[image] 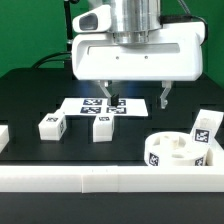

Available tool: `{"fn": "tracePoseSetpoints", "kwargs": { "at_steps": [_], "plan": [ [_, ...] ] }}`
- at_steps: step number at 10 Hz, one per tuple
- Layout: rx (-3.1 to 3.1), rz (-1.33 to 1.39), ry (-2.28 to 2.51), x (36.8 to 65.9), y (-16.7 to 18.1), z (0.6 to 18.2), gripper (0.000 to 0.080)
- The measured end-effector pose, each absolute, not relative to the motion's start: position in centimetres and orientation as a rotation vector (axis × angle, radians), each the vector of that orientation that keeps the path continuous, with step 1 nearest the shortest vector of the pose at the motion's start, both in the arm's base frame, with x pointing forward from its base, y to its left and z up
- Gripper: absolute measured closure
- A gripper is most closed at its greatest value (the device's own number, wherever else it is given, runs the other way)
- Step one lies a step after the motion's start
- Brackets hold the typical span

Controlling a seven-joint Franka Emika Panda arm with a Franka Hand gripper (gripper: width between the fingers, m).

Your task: Assemble stool

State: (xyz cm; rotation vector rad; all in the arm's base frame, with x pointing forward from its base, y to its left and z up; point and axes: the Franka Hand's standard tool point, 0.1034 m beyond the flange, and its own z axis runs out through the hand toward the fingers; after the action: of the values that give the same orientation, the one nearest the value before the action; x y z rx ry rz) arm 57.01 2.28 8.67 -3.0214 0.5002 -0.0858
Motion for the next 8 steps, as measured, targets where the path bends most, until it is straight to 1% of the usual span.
{"fn": "tracePoseSetpoints", "kwargs": {
  "at_steps": [2, 3, 4, 5, 7, 8],
  "plan": [
    [-3.103, -0.114, 0.003, 57.0, 1.8, 8.4, 0.0151],
    [-3.139, -0.133, -0.226, 56.6, 1.3, 7.5, 0.0151],
    [-3.162, -0.113, -0.234, 55.4, 0.1, 6.1, 0.0151],
    [-3.166, -0.101, -0.269, 54.8, -1.2, 5.5, 0.0151],
    [-3.167, -0.085, -0.251, 53.4, -6.2, 4.1, 0.0151],
    [-3.166, -0.072, -0.223, 53.5, -5.9, 4.1, 0.0151]
  ]
}}
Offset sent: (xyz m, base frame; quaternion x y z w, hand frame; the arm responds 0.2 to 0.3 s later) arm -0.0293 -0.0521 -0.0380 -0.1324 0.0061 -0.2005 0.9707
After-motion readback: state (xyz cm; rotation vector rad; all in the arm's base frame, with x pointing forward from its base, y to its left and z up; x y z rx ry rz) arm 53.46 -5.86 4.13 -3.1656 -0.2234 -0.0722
